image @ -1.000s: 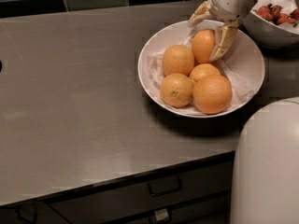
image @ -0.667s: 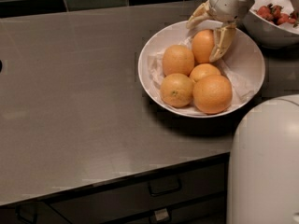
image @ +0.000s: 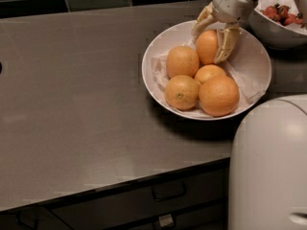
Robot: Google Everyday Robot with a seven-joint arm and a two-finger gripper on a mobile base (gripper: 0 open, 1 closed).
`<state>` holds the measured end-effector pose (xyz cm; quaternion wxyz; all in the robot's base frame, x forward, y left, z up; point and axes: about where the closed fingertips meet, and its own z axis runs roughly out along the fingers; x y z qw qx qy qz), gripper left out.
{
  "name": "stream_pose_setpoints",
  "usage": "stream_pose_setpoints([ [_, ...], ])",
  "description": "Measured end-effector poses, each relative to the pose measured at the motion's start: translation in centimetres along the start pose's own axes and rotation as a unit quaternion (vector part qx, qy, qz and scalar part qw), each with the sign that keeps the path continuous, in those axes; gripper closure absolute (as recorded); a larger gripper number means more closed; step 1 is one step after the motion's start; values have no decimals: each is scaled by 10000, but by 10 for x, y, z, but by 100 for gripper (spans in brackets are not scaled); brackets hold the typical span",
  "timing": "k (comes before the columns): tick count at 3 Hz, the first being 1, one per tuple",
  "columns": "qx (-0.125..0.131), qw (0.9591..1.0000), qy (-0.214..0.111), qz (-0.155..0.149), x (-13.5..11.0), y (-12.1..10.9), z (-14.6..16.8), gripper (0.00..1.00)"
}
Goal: Pick orange from white bowl
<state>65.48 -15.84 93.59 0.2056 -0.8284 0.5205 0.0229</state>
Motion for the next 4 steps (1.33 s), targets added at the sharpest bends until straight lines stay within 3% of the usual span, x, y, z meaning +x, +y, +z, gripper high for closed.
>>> stream_pose_setpoints([
  [1, 52, 10000, 5, 32, 1, -1, 0, 34],
  [2, 50, 10000, 4, 33, 1, -1, 1, 14],
  [4, -121, 9999, -52, 95, 3, 6, 5, 10],
])
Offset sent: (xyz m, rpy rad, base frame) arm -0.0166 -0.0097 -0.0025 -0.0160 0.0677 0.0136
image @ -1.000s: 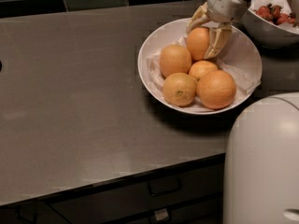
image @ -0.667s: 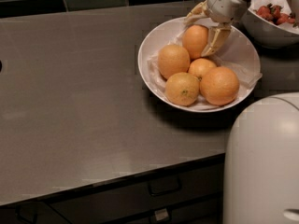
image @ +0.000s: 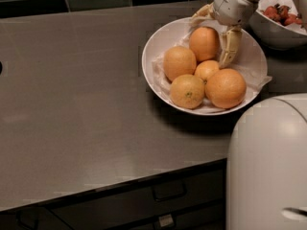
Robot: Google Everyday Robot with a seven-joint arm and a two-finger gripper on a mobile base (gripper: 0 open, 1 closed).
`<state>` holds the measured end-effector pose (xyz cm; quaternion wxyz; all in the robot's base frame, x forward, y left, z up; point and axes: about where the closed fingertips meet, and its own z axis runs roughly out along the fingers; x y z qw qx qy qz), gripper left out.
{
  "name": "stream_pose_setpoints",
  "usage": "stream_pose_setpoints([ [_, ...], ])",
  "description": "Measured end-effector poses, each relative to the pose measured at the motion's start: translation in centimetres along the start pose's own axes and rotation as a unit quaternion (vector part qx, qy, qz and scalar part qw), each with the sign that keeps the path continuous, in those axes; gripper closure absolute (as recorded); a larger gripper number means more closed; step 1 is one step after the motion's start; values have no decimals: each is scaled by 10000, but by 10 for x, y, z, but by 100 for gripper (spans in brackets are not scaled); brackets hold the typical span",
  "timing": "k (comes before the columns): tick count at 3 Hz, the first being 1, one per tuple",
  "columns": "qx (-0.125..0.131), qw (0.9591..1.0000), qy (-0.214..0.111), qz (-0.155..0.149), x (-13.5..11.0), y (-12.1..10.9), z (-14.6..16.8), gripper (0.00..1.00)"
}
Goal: Pick orange from white bowl
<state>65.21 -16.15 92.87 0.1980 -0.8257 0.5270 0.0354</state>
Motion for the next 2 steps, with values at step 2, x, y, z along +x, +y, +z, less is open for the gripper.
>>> stream_pose_setpoints([
  [2, -141, 9999, -68, 29, 1, 2, 6, 39],
])
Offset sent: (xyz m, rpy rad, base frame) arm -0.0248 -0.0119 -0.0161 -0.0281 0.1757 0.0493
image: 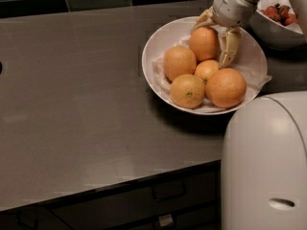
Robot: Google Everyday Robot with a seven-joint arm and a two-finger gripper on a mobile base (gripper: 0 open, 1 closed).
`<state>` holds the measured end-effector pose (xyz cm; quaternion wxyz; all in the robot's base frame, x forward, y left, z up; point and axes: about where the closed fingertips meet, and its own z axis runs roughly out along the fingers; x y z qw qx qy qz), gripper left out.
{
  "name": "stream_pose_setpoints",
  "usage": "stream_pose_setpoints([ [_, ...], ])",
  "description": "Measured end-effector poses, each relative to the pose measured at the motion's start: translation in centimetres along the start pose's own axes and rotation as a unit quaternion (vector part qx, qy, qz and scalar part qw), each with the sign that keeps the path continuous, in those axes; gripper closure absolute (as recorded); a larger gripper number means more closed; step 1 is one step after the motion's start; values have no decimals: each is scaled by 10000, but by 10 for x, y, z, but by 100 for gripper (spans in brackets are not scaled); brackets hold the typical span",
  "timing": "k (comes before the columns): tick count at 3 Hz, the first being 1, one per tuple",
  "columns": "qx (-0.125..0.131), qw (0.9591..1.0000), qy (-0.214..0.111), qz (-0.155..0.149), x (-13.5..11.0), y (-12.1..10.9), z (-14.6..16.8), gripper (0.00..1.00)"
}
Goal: Pick orange from white bowl
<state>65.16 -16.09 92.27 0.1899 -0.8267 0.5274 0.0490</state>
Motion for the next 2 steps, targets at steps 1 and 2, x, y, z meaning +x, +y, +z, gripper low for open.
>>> stream_pose_setpoints([
  [1, -30, 10000, 2, 4, 0, -1, -1, 40],
  [2, -53, 10000, 22, 2, 0, -2, 1, 39],
])
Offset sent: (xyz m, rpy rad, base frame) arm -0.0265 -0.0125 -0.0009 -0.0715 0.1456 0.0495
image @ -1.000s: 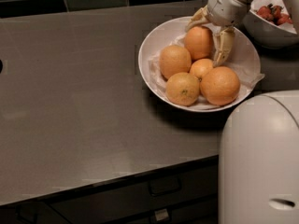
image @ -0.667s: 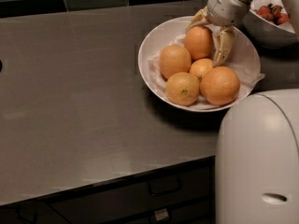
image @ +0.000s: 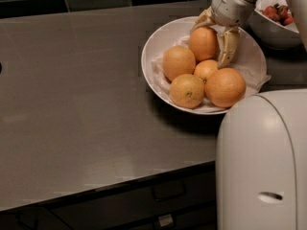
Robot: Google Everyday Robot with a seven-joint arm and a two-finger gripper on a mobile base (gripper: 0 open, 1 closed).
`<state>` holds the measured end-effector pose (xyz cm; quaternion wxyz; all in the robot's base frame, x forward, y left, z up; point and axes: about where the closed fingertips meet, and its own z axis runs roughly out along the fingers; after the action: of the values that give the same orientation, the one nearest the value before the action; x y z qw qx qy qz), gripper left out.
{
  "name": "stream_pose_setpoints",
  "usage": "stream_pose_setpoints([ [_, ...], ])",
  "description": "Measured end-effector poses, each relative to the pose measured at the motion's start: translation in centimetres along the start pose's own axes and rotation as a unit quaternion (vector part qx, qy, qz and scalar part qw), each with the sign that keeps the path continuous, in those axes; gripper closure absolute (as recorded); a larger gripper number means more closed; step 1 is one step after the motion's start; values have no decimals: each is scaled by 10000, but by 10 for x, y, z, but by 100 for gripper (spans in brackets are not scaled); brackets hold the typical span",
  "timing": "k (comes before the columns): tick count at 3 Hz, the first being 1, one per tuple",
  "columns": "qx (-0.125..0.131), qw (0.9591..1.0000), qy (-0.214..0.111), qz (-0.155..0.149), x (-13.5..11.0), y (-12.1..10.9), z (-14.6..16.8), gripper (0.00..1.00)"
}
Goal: Pick orange from white bowl
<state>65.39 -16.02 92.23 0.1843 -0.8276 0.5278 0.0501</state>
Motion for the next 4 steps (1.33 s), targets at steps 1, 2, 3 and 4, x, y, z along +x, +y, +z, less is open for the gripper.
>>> stream_pose_setpoints([
  [1, 0, 10000, 0, 0, 0, 0, 0, 39],
  [2, 0, 10000, 0, 0, 0, 0, 0, 38],
  [3, 0, 10000, 0, 0, 0, 0, 0, 38],
  [4, 0, 10000, 0, 0, 0, 0, 0, 38],
])
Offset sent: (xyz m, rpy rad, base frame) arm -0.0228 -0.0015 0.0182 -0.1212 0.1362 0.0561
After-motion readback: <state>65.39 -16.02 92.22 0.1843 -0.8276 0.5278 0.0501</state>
